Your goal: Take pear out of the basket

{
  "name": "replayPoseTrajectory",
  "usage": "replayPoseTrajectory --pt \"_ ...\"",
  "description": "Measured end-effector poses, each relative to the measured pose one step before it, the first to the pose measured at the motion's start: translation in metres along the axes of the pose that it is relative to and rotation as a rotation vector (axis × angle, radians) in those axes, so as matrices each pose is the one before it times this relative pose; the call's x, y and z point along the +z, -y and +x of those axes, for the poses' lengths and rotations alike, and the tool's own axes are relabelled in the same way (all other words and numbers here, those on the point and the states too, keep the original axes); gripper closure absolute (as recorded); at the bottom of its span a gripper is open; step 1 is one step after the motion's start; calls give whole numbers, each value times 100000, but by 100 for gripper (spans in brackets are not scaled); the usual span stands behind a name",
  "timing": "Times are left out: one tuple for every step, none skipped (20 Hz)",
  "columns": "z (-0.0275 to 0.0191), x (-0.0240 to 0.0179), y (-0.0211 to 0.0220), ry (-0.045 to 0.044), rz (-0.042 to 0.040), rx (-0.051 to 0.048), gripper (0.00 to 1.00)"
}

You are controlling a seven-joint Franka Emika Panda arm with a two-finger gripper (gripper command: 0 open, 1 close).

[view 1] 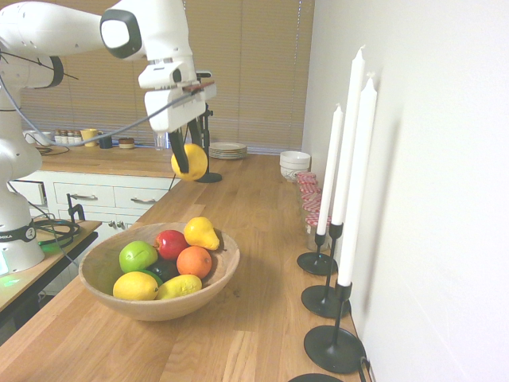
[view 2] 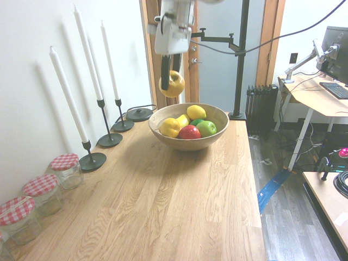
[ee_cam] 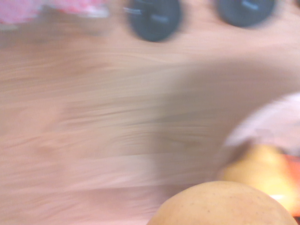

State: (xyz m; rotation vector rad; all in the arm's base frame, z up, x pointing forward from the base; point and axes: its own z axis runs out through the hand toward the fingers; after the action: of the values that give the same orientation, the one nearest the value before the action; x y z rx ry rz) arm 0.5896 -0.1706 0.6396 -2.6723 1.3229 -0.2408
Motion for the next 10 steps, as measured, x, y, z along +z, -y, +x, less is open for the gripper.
replayPoseTrajectory --pt "-2173 -583 1425 -491 -55 -2690 100" --pt "-2153 -368 1391 -337 -55 -2434 100" --pt "-1990 -38 1252 -530 -175 -2104 100" --pt "-1709 197 1043 -729 -372 -1605 100" --pt "-1438 711 789 -484 -812 -974 100" --pt "-1204 1134 595 -303 -1117 -680 100" --pt "-849 1469 328 403 -1187 -287 100" --pt "-552 1820 100 540 -1332 17 100" --pt "-272 1963 -106 635 -1334 400 100" --pt "-116 1812 -187 704 -1168 540 100"
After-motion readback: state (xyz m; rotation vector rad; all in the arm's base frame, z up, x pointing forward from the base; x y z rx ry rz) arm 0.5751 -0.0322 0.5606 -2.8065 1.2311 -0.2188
